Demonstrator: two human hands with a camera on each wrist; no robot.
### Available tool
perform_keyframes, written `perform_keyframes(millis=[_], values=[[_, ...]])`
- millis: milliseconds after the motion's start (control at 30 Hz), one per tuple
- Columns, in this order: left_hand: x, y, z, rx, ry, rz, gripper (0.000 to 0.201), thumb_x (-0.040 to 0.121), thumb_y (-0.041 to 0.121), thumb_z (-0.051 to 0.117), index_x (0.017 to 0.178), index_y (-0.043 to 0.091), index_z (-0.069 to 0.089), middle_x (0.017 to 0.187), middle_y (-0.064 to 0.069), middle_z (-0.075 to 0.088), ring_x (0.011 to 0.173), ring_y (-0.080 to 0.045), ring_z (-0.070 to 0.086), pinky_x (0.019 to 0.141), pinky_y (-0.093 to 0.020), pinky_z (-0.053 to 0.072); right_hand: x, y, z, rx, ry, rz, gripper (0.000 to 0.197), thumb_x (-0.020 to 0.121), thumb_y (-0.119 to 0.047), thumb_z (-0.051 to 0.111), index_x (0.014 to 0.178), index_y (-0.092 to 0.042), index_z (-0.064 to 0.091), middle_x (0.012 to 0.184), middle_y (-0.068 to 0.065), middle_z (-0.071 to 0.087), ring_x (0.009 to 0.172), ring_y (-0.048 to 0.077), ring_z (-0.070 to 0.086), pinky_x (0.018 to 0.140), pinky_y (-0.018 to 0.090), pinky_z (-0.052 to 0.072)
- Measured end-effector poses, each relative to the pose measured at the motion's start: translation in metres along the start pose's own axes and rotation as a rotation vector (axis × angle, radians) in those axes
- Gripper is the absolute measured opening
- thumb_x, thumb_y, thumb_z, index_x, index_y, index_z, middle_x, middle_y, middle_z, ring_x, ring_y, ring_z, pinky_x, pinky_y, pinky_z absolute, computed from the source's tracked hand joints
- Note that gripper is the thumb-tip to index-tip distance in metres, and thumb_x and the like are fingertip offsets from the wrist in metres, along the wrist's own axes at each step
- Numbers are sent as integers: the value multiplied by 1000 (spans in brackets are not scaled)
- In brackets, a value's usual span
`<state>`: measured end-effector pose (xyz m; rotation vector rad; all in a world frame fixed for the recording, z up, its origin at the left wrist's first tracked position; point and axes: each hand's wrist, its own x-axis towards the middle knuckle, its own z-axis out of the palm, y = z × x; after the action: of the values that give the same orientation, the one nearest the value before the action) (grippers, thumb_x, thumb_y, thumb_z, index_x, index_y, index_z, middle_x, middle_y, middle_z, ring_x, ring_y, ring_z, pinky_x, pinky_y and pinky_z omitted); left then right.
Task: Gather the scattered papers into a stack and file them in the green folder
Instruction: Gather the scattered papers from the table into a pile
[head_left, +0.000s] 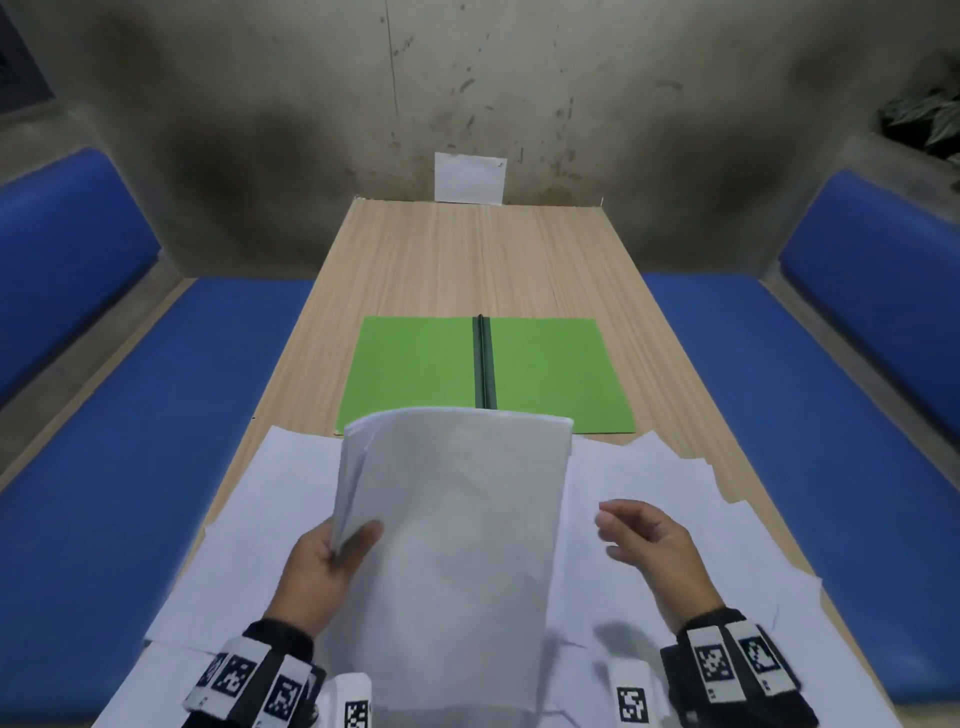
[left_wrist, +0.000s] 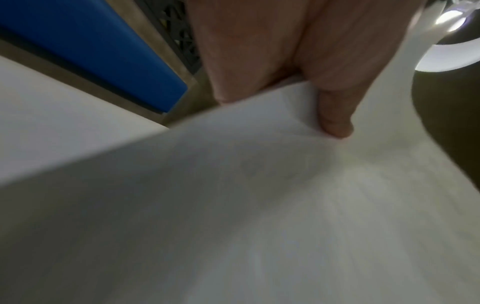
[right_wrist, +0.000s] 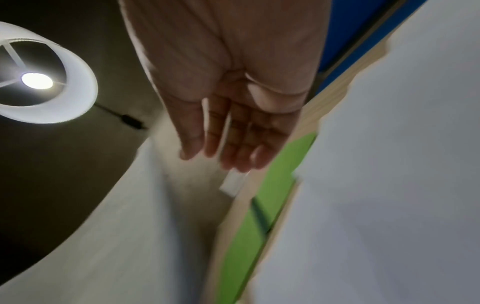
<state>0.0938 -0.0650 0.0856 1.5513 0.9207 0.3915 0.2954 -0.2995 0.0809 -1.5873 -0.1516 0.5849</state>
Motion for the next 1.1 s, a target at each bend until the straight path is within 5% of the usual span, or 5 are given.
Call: perform_keyframes(millis=[100, 267, 800, 933, 1100], values=[[3, -9, -25, -38, 177, -73, 15, 86, 16, 61, 92, 2, 61, 92, -21, 66, 88, -33, 63, 81, -38, 48, 16, 23, -52, -338, 251, 160, 27, 81, -16, 68, 105, -7, 59, 113, 19, 60, 101, 28, 55, 82, 35, 45], [-2, -23, -57, -83, 388, -170, 21, 86, 18, 61, 99, 2, 57, 96, -19, 61, 85, -31, 58, 82, -40, 46, 17, 54, -104, -714, 415, 508, 73, 77, -36, 69, 136, -5, 40, 140, 21, 43, 129, 36, 40, 108, 45, 32], [-16, -41, -61, -143, 455, -251, 26, 87, 23, 61, 106, 7, 57, 102, -15, 60, 88, -33, 56, 83, -41, 44, -12, 60, -108, -650, 505, 729, 51, 83, -19, 60, 127, 2, 48, 121, 21, 49, 123, 36, 41, 106, 40, 32], [-18, -43, -55, -162, 426, -270, 25, 86, 26, 62, 105, 11, 57, 106, -16, 64, 94, -36, 60, 88, -45, 47, -21, 51, -104, -412, 596, 682, 75, 77, -9, 71, 139, 1, 31, 148, 18, 33, 133, 38, 34, 112, 45, 25], [-23, -47, -54, -153, 430, -299, 29, 86, 29, 62, 105, 8, 58, 105, -15, 64, 93, -36, 60, 86, -45, 48, -11, 46, -99, -526, 382, 563, 39, 86, -11, 57, 123, 2, 52, 136, 25, 48, 119, 37, 48, 100, 37, 36]])
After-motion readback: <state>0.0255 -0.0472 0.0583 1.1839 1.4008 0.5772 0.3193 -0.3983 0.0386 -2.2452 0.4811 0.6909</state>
